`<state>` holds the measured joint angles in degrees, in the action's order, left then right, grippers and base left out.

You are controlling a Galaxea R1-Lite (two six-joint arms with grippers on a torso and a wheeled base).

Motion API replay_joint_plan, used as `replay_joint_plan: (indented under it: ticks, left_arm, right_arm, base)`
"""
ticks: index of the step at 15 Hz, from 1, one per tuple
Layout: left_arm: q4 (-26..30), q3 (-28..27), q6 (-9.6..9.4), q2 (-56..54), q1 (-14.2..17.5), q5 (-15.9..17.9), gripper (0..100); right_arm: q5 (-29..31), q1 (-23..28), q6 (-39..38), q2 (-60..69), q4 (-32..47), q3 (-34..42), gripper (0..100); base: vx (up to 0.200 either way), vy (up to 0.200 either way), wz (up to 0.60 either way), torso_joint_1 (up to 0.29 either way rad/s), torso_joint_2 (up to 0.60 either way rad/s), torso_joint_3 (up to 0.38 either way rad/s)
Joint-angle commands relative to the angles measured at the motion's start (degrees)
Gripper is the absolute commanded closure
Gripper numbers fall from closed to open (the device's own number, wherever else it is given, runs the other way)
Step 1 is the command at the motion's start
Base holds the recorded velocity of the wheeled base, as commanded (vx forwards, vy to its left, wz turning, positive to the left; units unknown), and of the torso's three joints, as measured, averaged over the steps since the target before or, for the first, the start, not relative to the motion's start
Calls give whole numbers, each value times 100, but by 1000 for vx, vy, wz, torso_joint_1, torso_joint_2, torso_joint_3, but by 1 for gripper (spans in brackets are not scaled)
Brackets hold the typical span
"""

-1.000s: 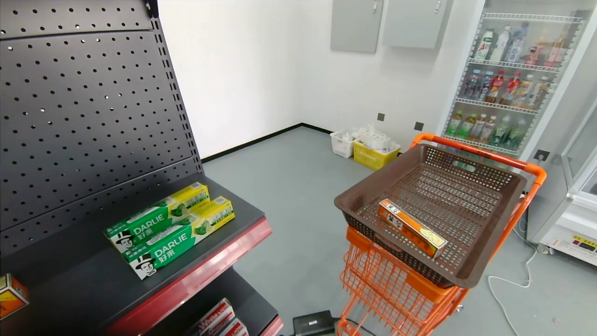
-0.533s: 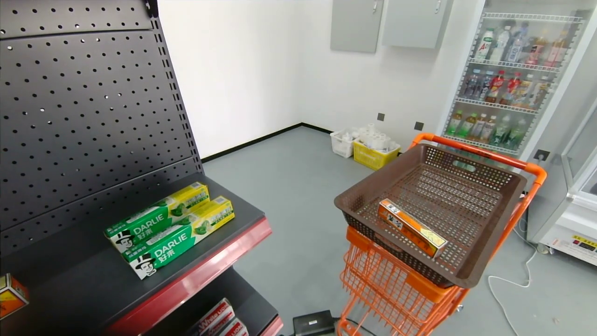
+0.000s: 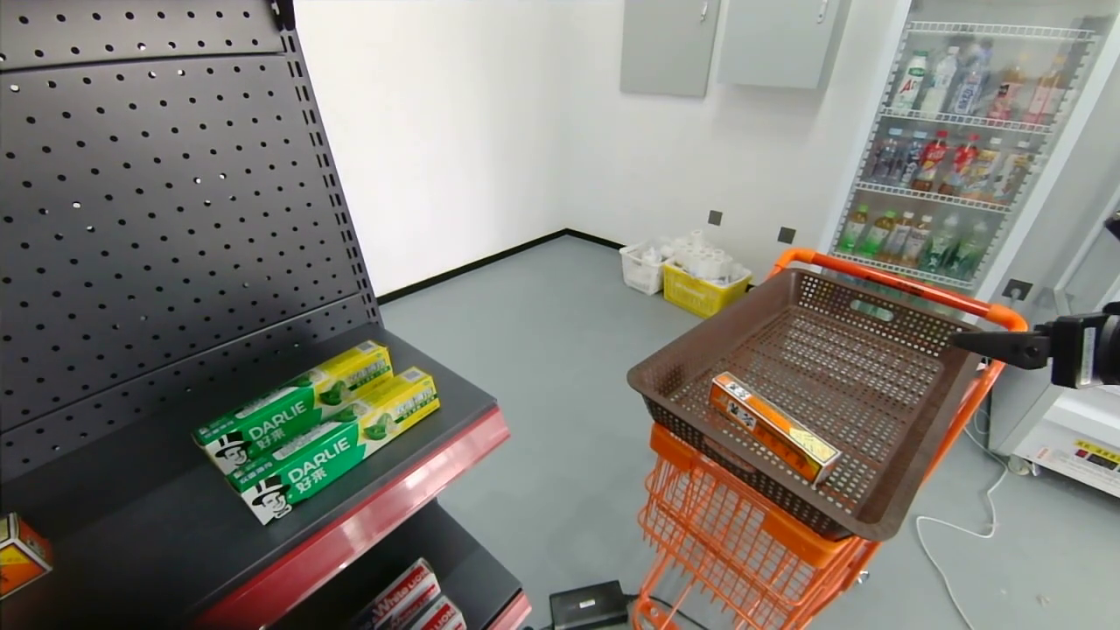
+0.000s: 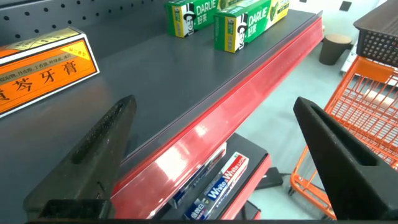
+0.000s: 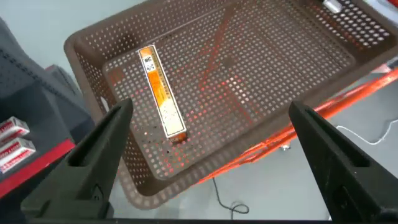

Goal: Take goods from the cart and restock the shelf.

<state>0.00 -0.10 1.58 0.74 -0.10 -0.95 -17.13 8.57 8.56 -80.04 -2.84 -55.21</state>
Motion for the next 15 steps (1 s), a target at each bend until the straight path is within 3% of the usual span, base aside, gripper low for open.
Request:
replay_joint_plan:
  ticks: [1,7,15]
  left_arm:
    - [0,1,-9,5,1,-2,0]
    - [0,1,0,5,1,-2,0]
    - [0,1,0,5,1,-2,0]
  right_arm:
    - [-10,-224,129,-732,56,-288,0]
    - [-484,-470,621,-1690,548,-1036,0]
    - [-528,-672,779,-2850,1383,-2407,0]
  base:
    - [0,0,0,0,0,0]
    - [0,0,0,0,0,0]
    - [0,0,0,0,0,0]
